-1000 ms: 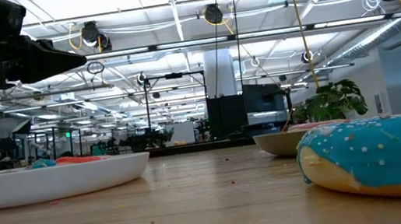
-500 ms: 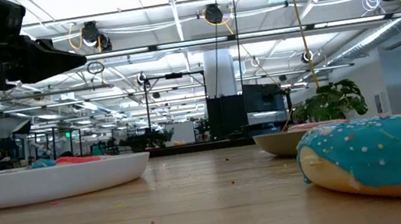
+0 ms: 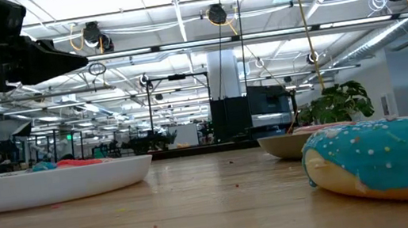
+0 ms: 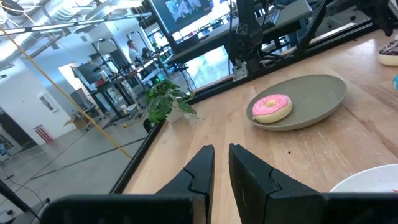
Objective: Pick & Place donuts
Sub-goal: Put the large black donut on the gray plate
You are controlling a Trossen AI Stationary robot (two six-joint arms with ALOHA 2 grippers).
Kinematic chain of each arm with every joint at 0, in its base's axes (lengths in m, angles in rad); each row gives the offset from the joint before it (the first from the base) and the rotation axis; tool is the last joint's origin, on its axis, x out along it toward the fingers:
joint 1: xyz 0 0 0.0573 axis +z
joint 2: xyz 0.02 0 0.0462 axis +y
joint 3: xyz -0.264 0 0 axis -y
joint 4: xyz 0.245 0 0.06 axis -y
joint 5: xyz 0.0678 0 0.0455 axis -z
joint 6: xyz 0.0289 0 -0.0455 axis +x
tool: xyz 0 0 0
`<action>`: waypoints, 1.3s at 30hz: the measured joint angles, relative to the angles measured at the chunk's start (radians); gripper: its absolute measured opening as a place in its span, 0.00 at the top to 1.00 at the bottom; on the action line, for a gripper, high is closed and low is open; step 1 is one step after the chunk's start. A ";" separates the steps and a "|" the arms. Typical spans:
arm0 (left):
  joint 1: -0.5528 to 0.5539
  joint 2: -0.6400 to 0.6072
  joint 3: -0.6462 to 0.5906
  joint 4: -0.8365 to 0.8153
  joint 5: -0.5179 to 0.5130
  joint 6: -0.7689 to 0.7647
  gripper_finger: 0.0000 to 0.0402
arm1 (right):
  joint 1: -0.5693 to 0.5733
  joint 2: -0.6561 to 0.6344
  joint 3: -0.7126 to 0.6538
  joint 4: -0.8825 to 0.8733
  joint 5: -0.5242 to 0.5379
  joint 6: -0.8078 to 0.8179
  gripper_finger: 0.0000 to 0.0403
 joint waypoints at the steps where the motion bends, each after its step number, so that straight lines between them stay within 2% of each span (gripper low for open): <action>1: 0.000 0.000 0.000 0.000 0.000 0.000 0.86 | 0.000 0.000 0.000 0.000 0.000 0.000 0.67; 8: 0.000 0.000 0.000 0.000 0.000 -0.001 0.86 | 0.000 -0.001 -0.039 0.043 -0.003 -0.006 0.48; 13: 0.000 0.000 0.000 -0.001 0.000 -0.001 0.86 | 0.000 -0.001 -0.110 0.125 -0.016 -0.009 0.41; 17: 0.000 0.000 0.000 -0.001 0.000 -0.001 0.86 | 0.000 -0.001 -0.145 0.128 -0.060 -0.002 0.39; 39: 0.000 0.000 0.000 -0.001 0.000 -0.001 0.86 | 0.000 -0.007 -0.323 0.348 -0.060 -0.004 0.39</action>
